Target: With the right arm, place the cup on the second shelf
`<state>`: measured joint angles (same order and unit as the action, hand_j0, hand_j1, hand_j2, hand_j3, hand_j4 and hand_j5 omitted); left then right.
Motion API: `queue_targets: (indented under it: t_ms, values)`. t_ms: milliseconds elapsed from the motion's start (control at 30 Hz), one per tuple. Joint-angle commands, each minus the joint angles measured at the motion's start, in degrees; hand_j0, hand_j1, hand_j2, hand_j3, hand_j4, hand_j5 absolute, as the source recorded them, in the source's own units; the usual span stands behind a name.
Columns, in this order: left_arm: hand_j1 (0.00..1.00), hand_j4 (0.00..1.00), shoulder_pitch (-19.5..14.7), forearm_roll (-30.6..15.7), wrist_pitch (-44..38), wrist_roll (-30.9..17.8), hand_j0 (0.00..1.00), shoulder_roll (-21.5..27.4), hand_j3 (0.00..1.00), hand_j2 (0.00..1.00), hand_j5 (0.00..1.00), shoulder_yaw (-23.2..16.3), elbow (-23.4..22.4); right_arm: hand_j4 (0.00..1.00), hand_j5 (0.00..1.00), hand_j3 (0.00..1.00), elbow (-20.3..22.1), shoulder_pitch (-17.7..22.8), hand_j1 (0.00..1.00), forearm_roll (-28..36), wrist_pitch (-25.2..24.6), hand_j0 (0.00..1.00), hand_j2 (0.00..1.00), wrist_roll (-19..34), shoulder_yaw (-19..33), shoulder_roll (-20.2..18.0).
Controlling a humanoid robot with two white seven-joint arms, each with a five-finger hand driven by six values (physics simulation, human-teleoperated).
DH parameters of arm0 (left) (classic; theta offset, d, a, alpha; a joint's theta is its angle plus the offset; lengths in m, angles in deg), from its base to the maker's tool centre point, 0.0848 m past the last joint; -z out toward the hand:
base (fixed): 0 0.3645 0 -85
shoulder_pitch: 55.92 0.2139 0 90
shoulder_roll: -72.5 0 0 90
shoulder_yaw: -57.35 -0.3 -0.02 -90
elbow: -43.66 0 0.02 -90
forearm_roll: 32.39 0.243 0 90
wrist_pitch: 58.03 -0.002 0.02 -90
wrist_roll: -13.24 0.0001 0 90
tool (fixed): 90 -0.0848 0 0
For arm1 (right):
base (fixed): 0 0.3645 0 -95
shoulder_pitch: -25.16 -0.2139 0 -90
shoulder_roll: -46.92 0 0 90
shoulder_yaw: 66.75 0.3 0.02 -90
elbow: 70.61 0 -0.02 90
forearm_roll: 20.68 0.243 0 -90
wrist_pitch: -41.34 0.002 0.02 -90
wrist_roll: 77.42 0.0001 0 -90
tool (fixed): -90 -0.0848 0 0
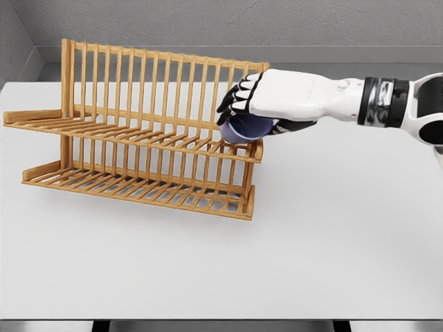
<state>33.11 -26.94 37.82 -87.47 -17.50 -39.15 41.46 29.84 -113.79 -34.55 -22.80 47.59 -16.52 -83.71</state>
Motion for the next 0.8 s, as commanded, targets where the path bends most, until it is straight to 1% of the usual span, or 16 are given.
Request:
queue_targets:
  t_ms: [0,233,333,367,400,433,467,500,533,567,600,667,733,767]
  values:
    - [1.0,1.0,0.0,0.0,0.0,0.0,1.0,0.0,1.0,1.0,1.0,0.0,0.0,1.0,1.0,1.0,0.0,0.0,1.0,0.3,-0.3,1.0,1.0,0.0,-0.2,0.1]
    - [1.0,1.0,0.0,0.0,0.0,0.0,1.0,0.0,1.0,1.0,1.0,0.0,0.0,1.0,1.0,1.0,0.0,0.0,1.0,0.3,-0.2,1.0,1.0,0.0,-0.4,0.6]
    - [1.0,1.0,0.0,0.0,0.0,0.0,1.0,0.0,1.0,1.0,1.0,0.0,0.0,1.0,1.0,1.0,-0.1,0.0,1.0,0.3,-0.1,1.0,1.0,0.0,0.2,0.0]
    - [1.0,1.0,0.0,0.0,0.0,0.0,1.0,0.0,1.0,1.0,1.0,0.0,0.0,1.0,1.0,1.0,-0.3,-0.2,1.0,0.3,0.1,1.0,1.0,0.0,1.8,-0.9]
    - [1.0,1.0,0.0,0.0,0.0,0.0,1.0,0.0,1.0,1.0,1.0,0.0,0.0,1.0,1.0,1.0,-0.2,0.4,1.0,0.3,0.6,1.0,1.0,0.0,6.4,-2.8]
    - [1.0,1.0,0.0,0.0,0.0,0.0,1.0,0.0,1.0,1.0,1.0,0.0,0.0,1.0,1.0,1.0,-0.4,1.1,1.0,0.4,0.8,1.0,1.0,0.0,9.2,-4.8]
    - [1.0,1.0,0.0,0.0,0.0,0.0,1.0,0.0,1.0,1.0,1.0,0.0,0.0,1.0,1.0,1.0,-0.8,2.9,1.0,0.9,0.8,1.0,1.0,0.0,12.4,-6.8]
    - [1.0,1.0,0.0,0.0,0.0,0.0,1.0,0.0,1.0,1.0,1.0,0.0,0.0,1.0,1.0,1.0,-1.0,6.0,1.0,0.9,0.9,1.0,1.0,0.0,17.3,-9.3]
    - [1.0,1.0,0.0,0.0,0.0,0.0,1.0,0.0,1.0,1.0,1.0,0.0,0.0,1.0,1.0,1.0,-1.0,9.8,1.0,1.0,2.6,1.0,1.0,0.0,23.4,-10.7]
    - [1.0,1.0,0.0,0.0,0.0,0.0,1.0,0.0,1.0,1.0,1.0,0.0,0.0,1.0,1.0,1.0,-1.1,13.9,1.0,1.0,3.5,1.0,1.0,0.0,29.0,-11.1]
    - [1.0,1.0,0.0,0.0,0.0,0.0,1.0,0.0,1.0,1.0,1.0,0.0,0.0,1.0,1.0,1.0,-1.0,15.6,1.0,1.0,3.7,1.0,1.0,0.0,31.8,-10.9]
    - [1.0,1.0,0.0,0.0,0.0,0.0,1.0,0.0,1.0,1.0,1.0,0.0,0.0,1.0,1.0,1.0,-1.0,18.1,1.0,0.8,3.8,1.0,1.0,0.0,32.5,-8.5]
    - [1.0,1.0,0.0,0.0,0.0,0.0,1.0,0.0,1.0,1.0,1.0,0.0,0.0,1.0,1.0,1.0,-0.6,21.2,1.0,0.8,4.3,1.0,1.0,0.0,32.2,-7.8]
    - [1.0,1.0,0.0,0.0,0.0,0.0,1.0,0.0,1.0,1.0,1.0,0.0,0.0,1.0,1.0,1.0,-0.6,21.4,1.0,0.6,4.3,1.0,1.0,0.0,32.1,-5.8]
